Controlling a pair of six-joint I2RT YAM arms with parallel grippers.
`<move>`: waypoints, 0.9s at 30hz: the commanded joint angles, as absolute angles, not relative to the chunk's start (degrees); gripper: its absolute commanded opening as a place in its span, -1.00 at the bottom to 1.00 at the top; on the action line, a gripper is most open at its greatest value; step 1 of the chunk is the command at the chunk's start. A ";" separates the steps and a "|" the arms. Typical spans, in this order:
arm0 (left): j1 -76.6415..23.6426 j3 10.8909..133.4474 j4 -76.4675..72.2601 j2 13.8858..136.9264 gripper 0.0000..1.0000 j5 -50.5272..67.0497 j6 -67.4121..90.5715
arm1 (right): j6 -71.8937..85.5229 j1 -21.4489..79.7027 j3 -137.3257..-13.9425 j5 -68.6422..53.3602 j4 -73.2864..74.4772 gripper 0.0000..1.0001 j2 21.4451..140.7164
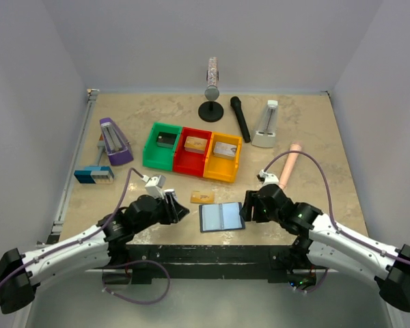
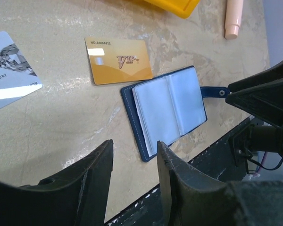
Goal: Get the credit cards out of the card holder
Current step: Place the credit card at the center of the board.
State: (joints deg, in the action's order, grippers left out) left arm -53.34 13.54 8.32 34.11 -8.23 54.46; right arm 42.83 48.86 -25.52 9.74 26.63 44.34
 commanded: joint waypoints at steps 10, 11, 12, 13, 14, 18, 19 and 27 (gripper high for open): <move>-53.70 21.79 -11.07 55.35 -0.09 -8.00 50.81 | 42.71 49.22 -24.79 8.18 27.95 0.23 41.32; -53.61 22.75 -10.99 56.94 -0.10 -8.35 50.63 | 42.80 49.22 -24.61 8.17 28.30 0.23 40.44; -53.53 23.72 -10.99 58.61 -0.12 -8.52 50.54 | 42.98 49.22 -24.52 8.17 28.65 0.23 40.17; -53.44 24.43 -11.33 60.36 -0.14 -8.53 50.36 | 43.07 49.22 -24.26 8.00 29.09 0.23 39.30; -53.44 25.13 -11.69 61.95 -0.15 -8.44 50.36 | 43.24 49.22 -24.08 8.00 29.35 0.22 38.59; -53.35 27.86 -12.57 68.28 -0.22 -7.56 50.27 | 43.77 49.22 -23.20 7.91 30.41 0.22 36.13; -53.35 28.30 -12.66 69.86 -0.24 -7.47 50.19 | 43.86 49.22 -23.20 7.82 30.58 0.22 35.60; -53.35 29.44 -17.22 76.02 -0.27 -6.50 50.45 | 44.38 49.22 -23.12 7.12 31.55 0.22 33.84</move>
State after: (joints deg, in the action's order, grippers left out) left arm -53.47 26.89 -11.99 74.41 -6.76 51.42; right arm 43.48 48.86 -23.22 7.79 30.87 34.39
